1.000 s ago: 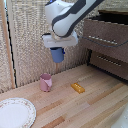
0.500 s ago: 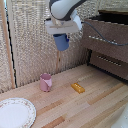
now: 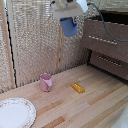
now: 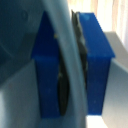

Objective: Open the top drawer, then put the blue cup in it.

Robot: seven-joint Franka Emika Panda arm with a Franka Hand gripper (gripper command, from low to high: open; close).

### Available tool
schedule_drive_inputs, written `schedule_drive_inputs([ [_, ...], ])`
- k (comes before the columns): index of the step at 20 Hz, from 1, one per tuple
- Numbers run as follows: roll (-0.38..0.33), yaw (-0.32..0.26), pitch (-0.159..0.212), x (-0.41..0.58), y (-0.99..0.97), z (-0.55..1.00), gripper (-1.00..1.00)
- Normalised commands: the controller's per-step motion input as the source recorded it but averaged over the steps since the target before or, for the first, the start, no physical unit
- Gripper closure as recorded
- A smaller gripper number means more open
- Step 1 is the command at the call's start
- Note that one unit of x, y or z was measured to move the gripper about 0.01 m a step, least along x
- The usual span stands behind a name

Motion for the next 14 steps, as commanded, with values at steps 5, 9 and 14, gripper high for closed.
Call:
schedule_drive_inputs([
  [5,0.014,-0.167,0.032,0.285,-0.43,0.99,1.00],
  [9,0.087,-0.087,0.049,0.187,-0.66,0.89,1.00],
  [14,0.127,-0.004,0.011,0.005,-0.93,0.77,1.00],
])
